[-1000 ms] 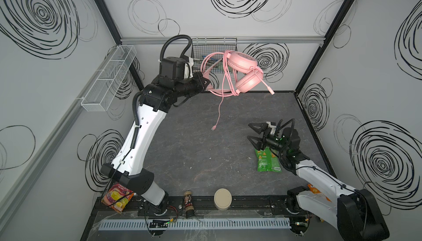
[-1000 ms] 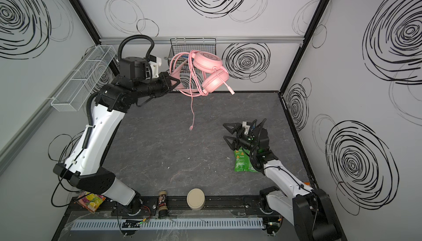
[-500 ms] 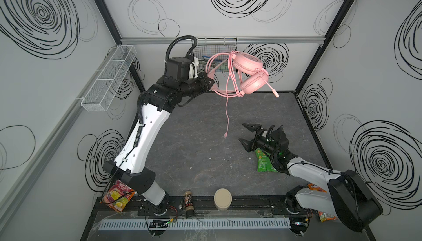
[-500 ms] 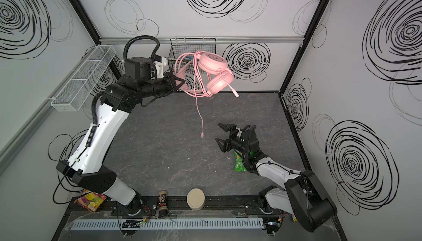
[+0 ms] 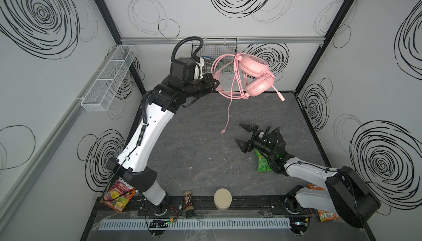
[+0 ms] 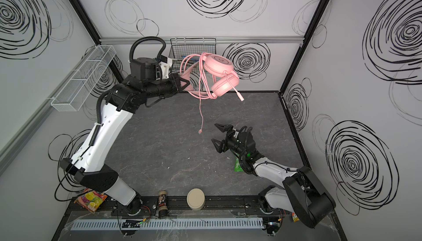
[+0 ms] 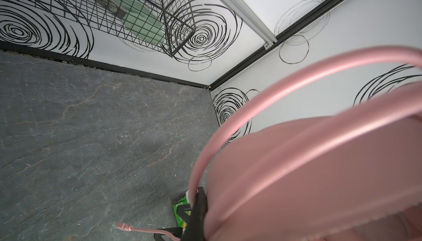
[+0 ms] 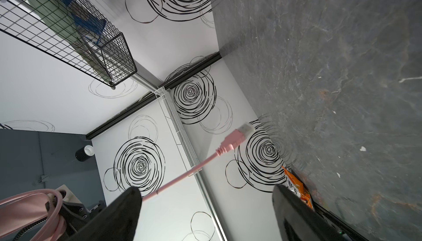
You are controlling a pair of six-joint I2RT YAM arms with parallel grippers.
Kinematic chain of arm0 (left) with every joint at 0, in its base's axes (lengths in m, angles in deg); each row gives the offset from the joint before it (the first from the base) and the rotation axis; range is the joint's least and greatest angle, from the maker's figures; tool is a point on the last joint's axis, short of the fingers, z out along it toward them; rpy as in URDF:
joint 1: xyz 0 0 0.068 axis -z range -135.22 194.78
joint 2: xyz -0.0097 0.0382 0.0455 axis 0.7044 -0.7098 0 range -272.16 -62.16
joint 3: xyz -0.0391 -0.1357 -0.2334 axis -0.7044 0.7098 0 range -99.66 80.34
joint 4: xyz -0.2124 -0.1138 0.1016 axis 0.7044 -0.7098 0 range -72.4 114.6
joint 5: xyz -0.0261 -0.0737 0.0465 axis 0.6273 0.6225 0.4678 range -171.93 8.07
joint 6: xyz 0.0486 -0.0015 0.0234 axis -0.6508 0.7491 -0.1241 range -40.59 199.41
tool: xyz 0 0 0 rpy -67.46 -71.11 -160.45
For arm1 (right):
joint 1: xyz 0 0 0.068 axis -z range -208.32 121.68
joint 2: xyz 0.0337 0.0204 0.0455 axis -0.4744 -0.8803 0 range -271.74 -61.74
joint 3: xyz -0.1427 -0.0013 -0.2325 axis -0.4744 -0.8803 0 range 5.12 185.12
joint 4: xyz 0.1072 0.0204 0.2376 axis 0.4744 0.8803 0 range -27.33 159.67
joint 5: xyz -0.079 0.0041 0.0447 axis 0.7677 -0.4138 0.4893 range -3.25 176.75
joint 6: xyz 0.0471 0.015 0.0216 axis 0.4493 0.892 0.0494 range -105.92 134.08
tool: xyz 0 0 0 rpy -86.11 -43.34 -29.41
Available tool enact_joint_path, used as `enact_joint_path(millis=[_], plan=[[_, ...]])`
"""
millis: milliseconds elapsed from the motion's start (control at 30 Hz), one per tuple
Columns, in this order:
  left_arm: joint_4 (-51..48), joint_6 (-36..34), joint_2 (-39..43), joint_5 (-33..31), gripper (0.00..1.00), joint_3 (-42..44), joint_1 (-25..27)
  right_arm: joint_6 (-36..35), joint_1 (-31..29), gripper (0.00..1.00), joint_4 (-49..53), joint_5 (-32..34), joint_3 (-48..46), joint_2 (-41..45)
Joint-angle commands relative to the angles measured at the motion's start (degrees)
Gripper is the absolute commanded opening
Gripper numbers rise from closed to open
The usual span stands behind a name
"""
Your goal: Wrap the headphones
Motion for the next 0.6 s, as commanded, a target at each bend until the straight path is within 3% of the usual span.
enact_joint_path(millis=[0,567], plan=[[8.27,1.58,0.43,0.32,0.00,-0.92,0.74,1.62,-1.02,0.94,-3.28,1.20,0.72,-0.57],[13.48,2.85,0.75,-0.58,0.00,3.31,5.66,6.20,-1.95,0.94,-16.03,0.40,1.50,-8.61]])
